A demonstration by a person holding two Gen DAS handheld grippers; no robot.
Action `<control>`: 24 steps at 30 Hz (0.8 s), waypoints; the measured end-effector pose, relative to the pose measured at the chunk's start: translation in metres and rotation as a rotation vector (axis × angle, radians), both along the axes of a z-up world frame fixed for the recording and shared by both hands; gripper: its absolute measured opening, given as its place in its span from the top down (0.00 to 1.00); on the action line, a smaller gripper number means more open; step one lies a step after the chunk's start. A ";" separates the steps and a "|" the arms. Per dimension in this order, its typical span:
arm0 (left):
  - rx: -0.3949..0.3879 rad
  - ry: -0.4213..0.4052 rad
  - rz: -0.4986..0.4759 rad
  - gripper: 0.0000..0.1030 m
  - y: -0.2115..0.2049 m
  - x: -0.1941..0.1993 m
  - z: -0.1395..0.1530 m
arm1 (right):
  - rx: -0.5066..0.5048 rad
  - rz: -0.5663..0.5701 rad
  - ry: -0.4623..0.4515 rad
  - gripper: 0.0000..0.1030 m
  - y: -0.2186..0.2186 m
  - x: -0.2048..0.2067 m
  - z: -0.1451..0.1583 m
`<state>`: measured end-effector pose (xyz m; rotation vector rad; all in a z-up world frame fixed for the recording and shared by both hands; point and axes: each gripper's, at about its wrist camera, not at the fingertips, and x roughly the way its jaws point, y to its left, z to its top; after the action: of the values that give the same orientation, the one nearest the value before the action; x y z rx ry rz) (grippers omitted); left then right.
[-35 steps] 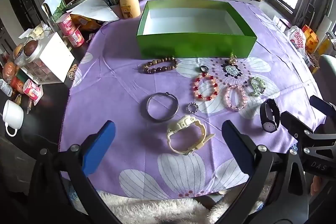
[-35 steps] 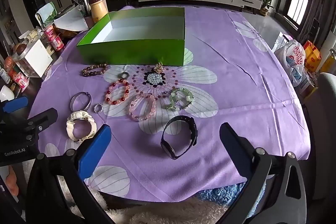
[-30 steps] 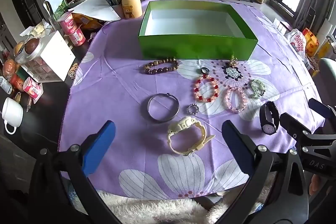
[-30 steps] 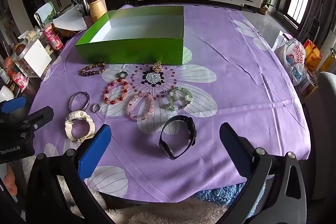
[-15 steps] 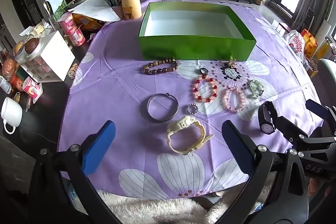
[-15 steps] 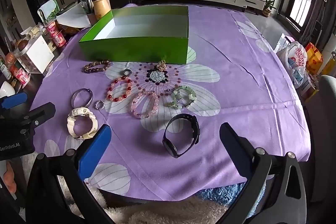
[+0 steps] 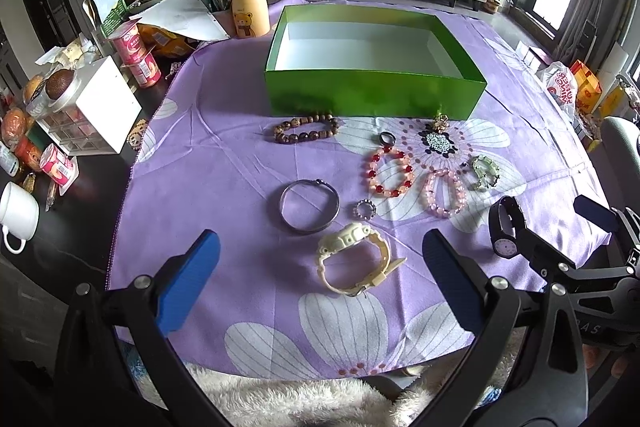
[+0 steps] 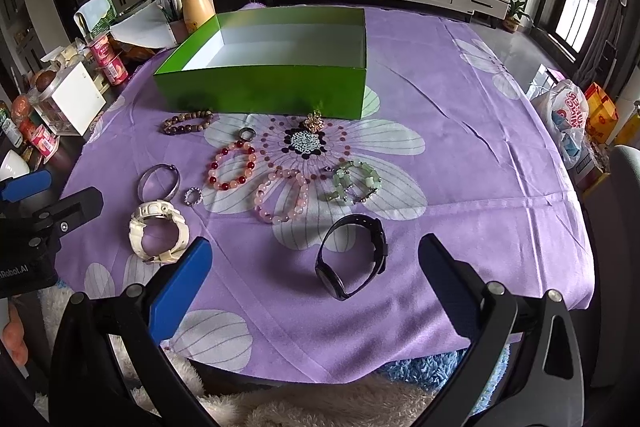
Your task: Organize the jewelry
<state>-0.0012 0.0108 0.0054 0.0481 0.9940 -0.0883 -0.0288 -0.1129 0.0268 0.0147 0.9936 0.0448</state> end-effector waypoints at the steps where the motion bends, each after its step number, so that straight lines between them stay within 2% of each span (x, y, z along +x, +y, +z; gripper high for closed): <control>1: -0.004 0.004 0.002 0.02 0.001 0.001 -0.001 | -0.003 0.002 0.000 0.01 0.000 0.000 0.000; 24: -0.022 0.004 0.000 0.02 0.002 0.000 -0.003 | -0.001 0.013 -0.009 0.01 0.005 0.000 0.003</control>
<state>-0.0010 0.0133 0.0026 0.0278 0.9969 -0.0989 -0.0284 -0.1084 0.0297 0.0070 0.9847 0.0564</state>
